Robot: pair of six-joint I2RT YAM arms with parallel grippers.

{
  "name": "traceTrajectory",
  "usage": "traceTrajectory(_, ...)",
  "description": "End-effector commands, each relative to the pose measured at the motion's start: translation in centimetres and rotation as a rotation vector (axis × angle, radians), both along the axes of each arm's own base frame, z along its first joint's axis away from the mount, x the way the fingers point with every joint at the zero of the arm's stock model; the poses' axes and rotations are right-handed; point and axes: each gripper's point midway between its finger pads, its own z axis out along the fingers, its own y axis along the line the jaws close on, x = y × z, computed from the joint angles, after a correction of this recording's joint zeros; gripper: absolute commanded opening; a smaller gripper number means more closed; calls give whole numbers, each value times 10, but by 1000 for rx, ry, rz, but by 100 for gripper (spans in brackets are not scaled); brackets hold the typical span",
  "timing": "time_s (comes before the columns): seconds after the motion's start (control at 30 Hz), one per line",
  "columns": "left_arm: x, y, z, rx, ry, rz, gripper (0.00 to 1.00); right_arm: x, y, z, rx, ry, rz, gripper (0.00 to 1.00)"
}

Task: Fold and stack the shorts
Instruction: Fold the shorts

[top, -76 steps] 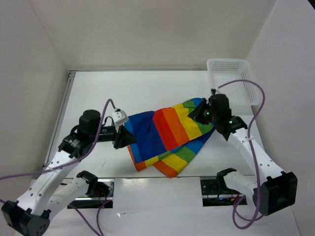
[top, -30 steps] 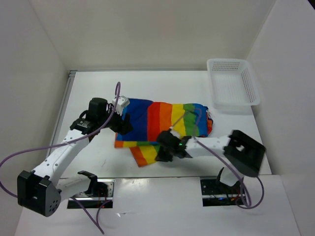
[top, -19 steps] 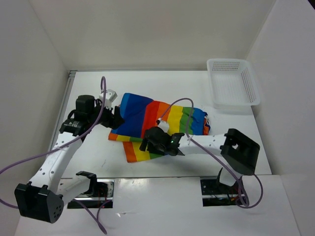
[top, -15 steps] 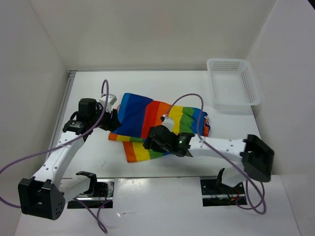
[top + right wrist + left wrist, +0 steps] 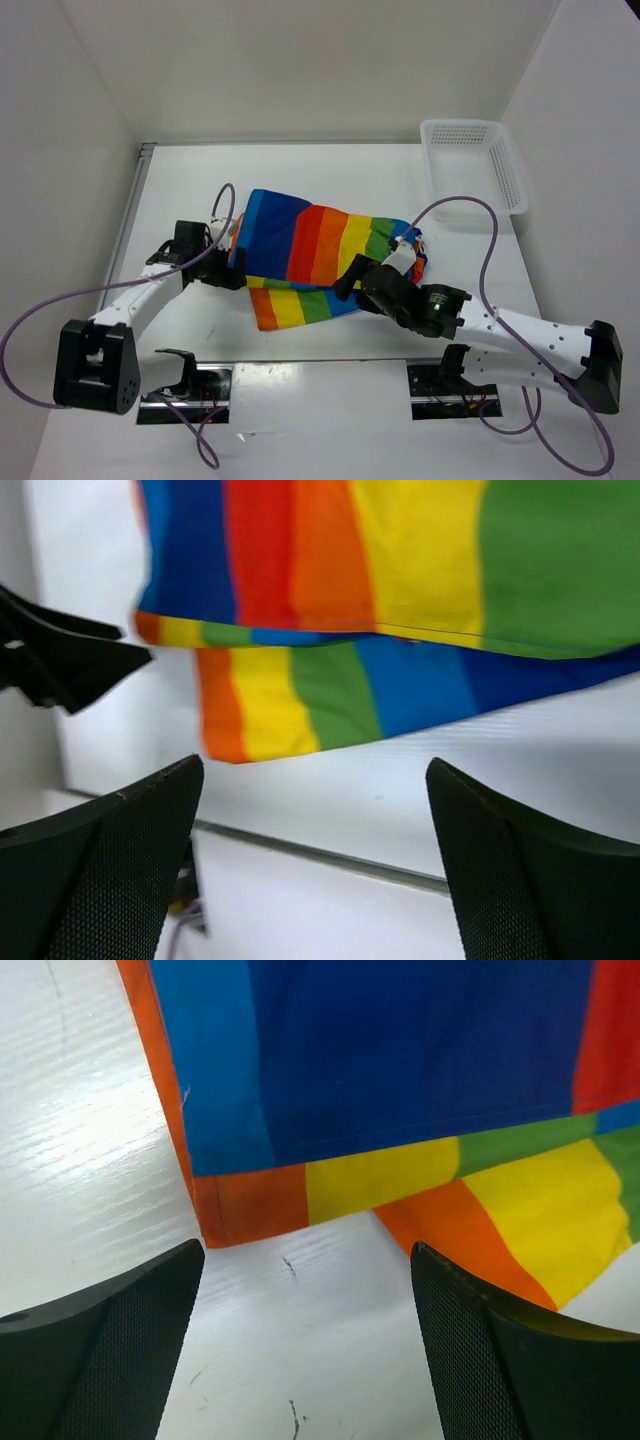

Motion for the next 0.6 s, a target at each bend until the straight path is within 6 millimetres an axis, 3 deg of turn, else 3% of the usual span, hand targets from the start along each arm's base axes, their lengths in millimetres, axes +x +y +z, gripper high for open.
traceTrajectory(0.0,19,1,-3,-5,-21,7,91,11,-24,-10,-123,-39,-83,97)
traceTrajectory(0.2,20,5,-16,-25,23,20,88,27,-51,14,-212,-160,-149,99)
traceTrajectory(0.37,30,0,-23,-45,51,6,84,41,-66,20,-247,-152,-185,100)
traceTrajectory(0.47,37,-5,-25,-78,79,-7,71,57,-74,18,-210,-99,-181,100)
traceTrajectory(0.5,39,-5,-27,-77,96,-7,55,59,-76,23,-180,-99,-177,100)
traceTrajectory(0.57,42,-7,-24,-86,99,-12,35,60,-82,23,-155,-89,-190,100)
